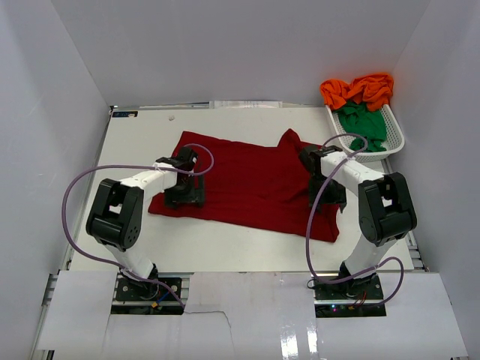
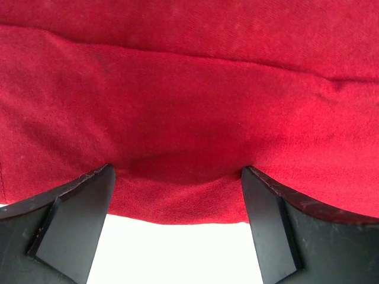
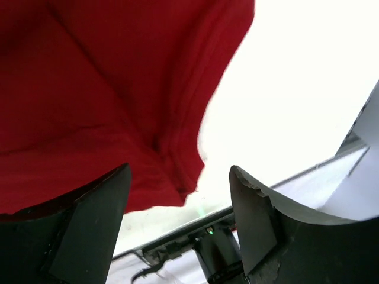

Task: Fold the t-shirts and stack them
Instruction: Fold the flattened tshirt in 1/3 of the way

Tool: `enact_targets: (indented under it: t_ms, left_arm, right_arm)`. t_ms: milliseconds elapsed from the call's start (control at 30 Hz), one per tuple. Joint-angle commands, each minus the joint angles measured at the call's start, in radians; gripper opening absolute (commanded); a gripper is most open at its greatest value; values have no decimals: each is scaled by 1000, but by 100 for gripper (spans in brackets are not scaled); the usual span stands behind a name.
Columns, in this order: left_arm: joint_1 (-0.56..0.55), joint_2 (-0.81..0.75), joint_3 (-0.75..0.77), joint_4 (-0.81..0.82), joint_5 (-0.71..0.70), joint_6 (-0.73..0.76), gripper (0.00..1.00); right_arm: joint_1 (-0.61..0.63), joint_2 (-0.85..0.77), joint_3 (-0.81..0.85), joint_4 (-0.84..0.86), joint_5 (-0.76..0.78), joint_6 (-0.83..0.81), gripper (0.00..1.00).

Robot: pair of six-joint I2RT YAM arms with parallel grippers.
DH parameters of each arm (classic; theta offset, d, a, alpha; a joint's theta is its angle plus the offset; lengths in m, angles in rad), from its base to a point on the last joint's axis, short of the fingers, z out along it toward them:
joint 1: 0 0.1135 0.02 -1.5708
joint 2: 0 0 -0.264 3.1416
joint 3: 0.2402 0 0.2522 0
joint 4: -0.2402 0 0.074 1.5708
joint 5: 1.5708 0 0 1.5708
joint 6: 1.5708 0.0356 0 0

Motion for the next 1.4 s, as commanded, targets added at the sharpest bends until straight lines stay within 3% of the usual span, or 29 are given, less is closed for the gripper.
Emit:
enact_targets:
  t_ms: [0,100,233,600,867,1067,1367]
  left_arm:
    - [-43,22,-79,-78,42,-31,98]
    - [-63,8,-70,-80,51,-46,98]
    - [-68,-15,8,-92,61,-51,98]
    - [-68,106,405,-178,21,-33,98]
    - [-68,261,599,-188,55,-20,98]
    - [-68,284,614,-192,53,-14,98]
    - [-68,284,594,-190,47,-11,98]
  right_arm:
    - [-2,-4,139,-32,56,1,73]
    - [1,-5,268,14,-20,-56,73]
    - [29,4,386,139,-254,-112,68]
    - [113,294,574,160,-408,-155,61]
    - [145,337,549,173,-405,-154,58]
    - [154,343,534,167,-387,-151,51]
    - [180,375,545,129,-350,-154,52]
